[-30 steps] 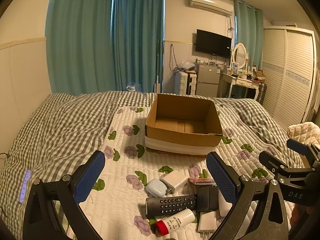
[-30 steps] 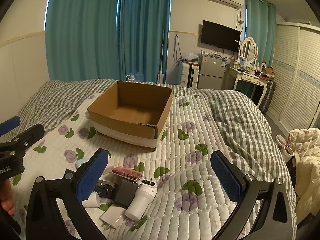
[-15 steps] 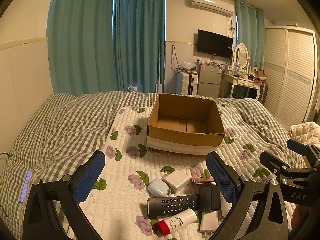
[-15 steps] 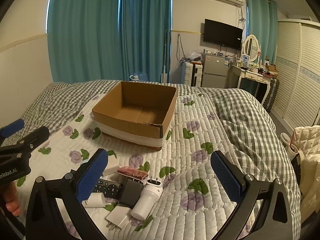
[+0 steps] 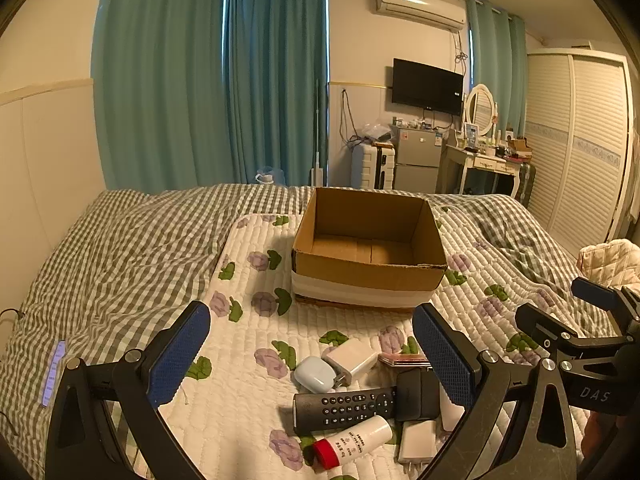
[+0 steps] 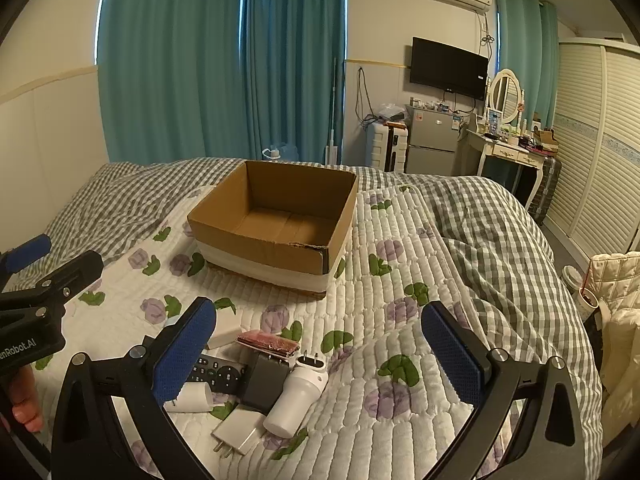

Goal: Organize rigid objects

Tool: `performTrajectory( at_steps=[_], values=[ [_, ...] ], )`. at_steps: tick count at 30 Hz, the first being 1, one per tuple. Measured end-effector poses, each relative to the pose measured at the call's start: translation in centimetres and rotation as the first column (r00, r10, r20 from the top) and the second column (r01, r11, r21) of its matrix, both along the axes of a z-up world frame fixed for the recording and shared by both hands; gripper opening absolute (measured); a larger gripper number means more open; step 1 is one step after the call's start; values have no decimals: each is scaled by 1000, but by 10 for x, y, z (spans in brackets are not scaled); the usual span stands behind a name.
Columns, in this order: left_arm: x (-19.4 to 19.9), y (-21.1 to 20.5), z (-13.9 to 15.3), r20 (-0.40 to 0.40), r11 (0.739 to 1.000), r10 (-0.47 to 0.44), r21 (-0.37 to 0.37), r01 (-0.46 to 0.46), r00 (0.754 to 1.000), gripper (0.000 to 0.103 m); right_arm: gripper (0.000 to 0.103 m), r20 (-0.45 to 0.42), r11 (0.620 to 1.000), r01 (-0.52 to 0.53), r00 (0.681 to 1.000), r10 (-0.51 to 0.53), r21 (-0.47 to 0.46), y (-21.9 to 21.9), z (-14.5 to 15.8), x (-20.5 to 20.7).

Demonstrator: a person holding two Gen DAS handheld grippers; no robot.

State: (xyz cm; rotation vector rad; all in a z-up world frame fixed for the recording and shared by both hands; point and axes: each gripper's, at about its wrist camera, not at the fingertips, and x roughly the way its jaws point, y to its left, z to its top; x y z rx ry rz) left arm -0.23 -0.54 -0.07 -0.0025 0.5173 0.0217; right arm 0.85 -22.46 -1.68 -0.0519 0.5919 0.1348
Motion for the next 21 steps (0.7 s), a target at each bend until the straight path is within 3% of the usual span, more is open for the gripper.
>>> performTrajectory(
  at_steps=[21],
  values=[
    [0,3,-5,-8,1000,12,-11,-12,1000,103,103,-7,1000,-2,1000,2,-15,2,-3,-1]
  ],
)
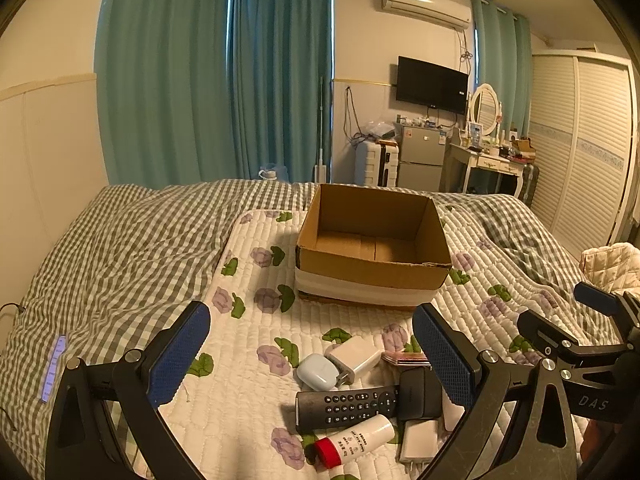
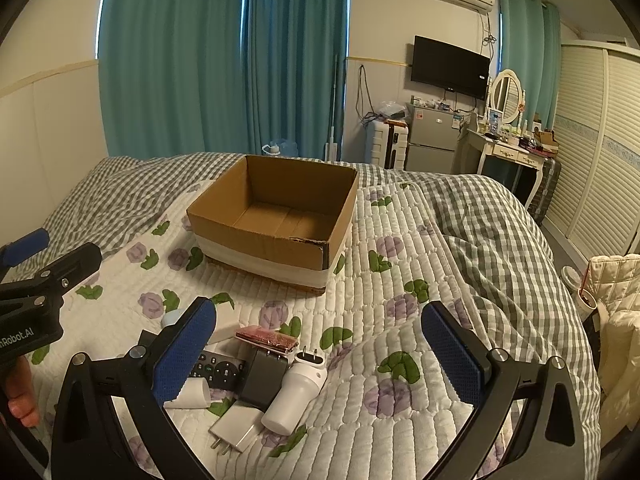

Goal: Organize rigid objects

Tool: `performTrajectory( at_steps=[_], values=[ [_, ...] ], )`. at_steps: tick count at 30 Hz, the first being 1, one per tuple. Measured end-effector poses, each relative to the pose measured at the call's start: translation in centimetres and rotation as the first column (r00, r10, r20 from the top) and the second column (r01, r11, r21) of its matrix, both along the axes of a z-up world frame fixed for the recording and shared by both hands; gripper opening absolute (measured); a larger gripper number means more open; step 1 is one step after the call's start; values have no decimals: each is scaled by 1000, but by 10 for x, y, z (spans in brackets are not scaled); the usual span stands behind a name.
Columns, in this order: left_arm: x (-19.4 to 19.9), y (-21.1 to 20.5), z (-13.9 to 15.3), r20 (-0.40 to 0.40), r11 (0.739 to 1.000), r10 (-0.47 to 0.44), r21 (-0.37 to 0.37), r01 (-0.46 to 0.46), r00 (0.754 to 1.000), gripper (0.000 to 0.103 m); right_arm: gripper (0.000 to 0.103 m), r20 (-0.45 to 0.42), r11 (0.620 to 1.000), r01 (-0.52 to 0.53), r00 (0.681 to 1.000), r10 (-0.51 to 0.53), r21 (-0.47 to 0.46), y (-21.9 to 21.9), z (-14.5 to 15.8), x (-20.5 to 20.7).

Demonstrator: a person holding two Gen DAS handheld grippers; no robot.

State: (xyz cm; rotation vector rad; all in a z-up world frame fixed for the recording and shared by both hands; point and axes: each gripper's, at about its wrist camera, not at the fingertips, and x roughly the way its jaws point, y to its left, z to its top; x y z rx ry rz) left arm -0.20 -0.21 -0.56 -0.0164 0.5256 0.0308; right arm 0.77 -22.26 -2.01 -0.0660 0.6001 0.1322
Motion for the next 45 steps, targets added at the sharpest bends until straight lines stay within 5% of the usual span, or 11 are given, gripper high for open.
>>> performTrajectory(
  at_steps=[19,27,35,45],
  values=[
    [14,-2,4,-25,1000,-16,23,17,1000,103,103,-45,999,-32,999,31,-21,4,-3,13],
    [59,6,-56,-203,1000,-12,8,14,979,103,103,-155,996,-60,987,48,-73,7,-28,47],
    [95,-2,-119,-388,997,-11,60,38,922,96,97,-327,986,-148,938,116,-76,20,-70,82],
    [99,16,-120,-429,999,1,34,15,903,95,69,-503,915,-372,827,251,-155,77,-128,122]
  ],
)
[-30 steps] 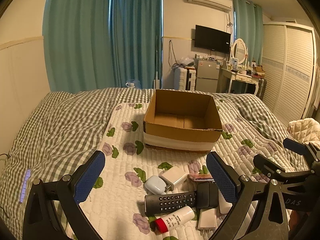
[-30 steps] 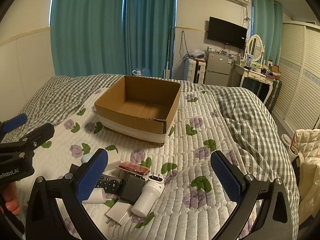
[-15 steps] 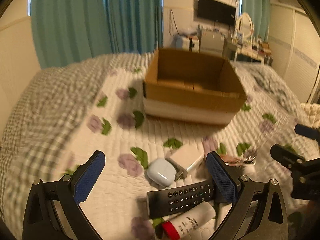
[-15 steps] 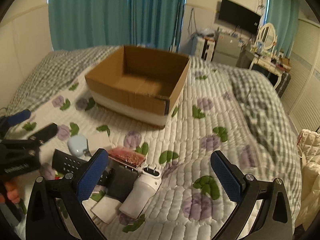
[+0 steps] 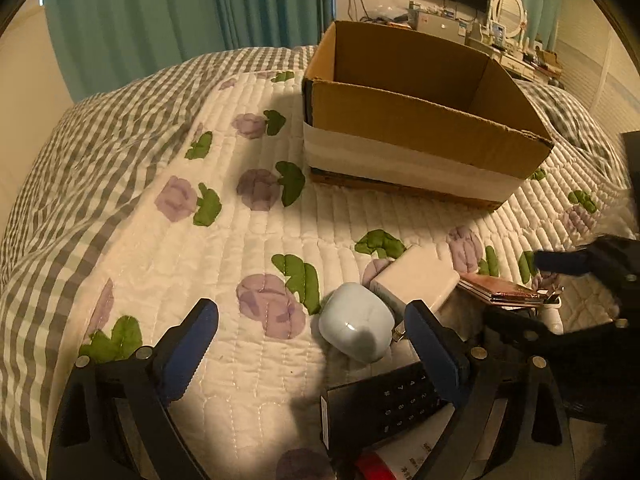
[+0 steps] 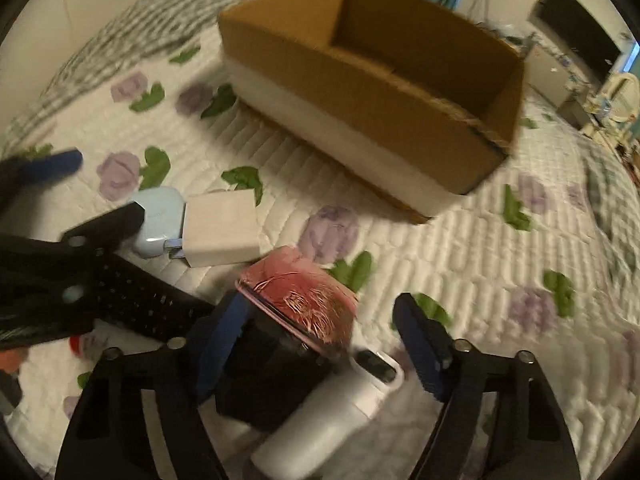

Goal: Organize rigid objects
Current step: 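Grasp the white plug charger with left tool while right tool grasps the pink card case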

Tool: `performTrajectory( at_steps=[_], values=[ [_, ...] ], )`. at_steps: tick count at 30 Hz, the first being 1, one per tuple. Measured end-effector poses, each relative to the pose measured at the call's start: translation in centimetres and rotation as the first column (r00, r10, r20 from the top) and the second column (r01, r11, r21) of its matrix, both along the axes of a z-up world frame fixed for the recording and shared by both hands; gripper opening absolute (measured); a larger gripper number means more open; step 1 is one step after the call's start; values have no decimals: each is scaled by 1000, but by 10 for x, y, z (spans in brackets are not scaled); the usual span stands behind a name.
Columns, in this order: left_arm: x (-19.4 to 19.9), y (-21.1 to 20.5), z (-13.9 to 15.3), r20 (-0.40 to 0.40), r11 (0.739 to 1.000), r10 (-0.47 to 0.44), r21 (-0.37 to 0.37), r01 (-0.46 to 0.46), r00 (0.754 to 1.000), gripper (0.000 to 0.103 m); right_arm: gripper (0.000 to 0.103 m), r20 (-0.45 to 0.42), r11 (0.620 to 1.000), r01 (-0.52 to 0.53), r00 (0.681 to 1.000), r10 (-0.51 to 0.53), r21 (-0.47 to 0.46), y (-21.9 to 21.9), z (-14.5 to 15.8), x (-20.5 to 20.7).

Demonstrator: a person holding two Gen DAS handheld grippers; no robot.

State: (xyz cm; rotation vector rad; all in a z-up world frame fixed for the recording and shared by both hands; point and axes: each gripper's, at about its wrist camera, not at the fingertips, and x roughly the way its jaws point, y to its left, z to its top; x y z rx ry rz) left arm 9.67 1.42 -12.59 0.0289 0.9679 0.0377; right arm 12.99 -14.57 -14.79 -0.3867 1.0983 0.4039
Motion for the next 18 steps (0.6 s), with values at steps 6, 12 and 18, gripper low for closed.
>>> performTrajectory(
  at_steps=[6,12,18],
  values=[
    [22,-2,-5,-41,1000,1,16,0,999,95,31,-32,1000,-5,999,6,20,2,-13,11],
    [38,-30,-13,-74,995,-97,-4,97,993,95,9,35,988,70,997,-75,140,-29,19,20],
    [51,-60,-30,-117,986,-160,23,164,980,95,9,45,973,103,992,-115,209,-52,34,22]
  ],
)
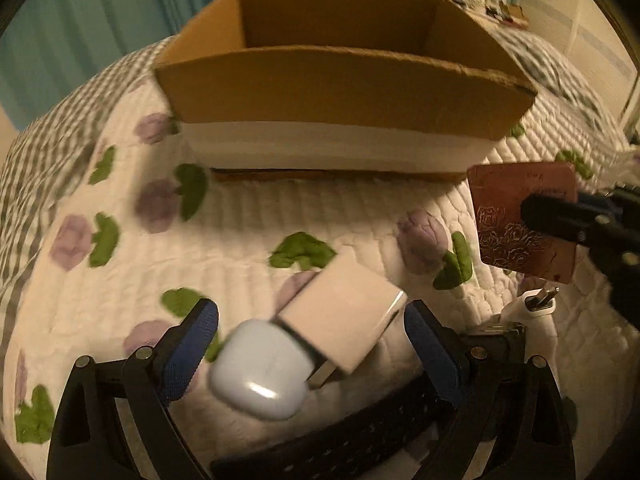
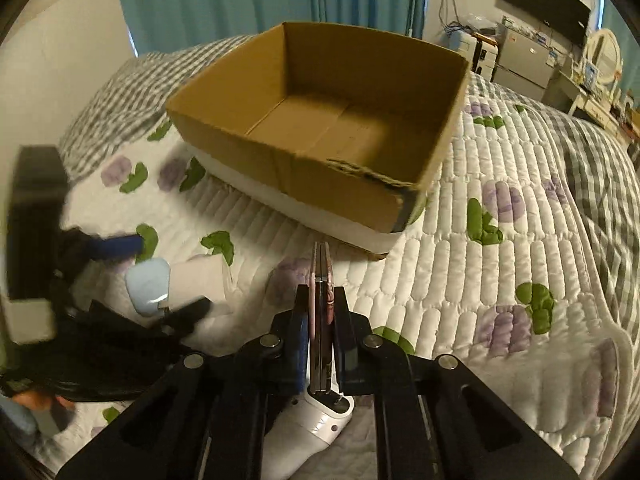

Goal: Organize rigid objects
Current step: 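Grasp the white plug charger with left tool while right tool grasps the pink card case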

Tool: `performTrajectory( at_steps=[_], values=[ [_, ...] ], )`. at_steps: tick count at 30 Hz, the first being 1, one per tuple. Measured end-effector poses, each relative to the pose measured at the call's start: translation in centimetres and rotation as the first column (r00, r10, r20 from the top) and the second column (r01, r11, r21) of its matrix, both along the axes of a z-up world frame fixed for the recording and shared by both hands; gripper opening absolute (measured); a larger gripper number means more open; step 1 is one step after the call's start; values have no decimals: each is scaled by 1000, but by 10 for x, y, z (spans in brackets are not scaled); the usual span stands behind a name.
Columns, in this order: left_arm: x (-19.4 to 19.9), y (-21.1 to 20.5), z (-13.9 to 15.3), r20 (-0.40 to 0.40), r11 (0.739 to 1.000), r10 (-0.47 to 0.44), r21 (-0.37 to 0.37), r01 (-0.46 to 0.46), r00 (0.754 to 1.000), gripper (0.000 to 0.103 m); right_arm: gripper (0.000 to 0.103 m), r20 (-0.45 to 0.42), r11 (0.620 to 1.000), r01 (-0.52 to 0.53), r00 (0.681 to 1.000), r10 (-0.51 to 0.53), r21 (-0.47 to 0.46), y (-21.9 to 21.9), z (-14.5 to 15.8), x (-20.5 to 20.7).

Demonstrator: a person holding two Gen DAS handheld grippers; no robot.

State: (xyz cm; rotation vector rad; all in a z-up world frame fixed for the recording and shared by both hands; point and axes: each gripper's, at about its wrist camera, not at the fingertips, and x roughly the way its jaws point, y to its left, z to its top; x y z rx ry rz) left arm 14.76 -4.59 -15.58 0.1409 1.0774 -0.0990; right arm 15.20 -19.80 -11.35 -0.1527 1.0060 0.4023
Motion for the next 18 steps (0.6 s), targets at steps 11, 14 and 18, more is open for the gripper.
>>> performTrajectory(
  at_steps=[11,14,18],
  values=[
    [18,-20,-25,-71,996,-82,40,85,994,67,9,-46,998,25,999,-23,56,-15,-13,4],
    [10,-19,-16,-46,996,-79,23,80,996,67,9,-41,998,26,999,-23,57,-15,-13,4],
    [-11,-15,13,20,996,-83,-10,83,996,67,9,4,998,32,999,-32,54,-14,-2,-2]
  ],
)
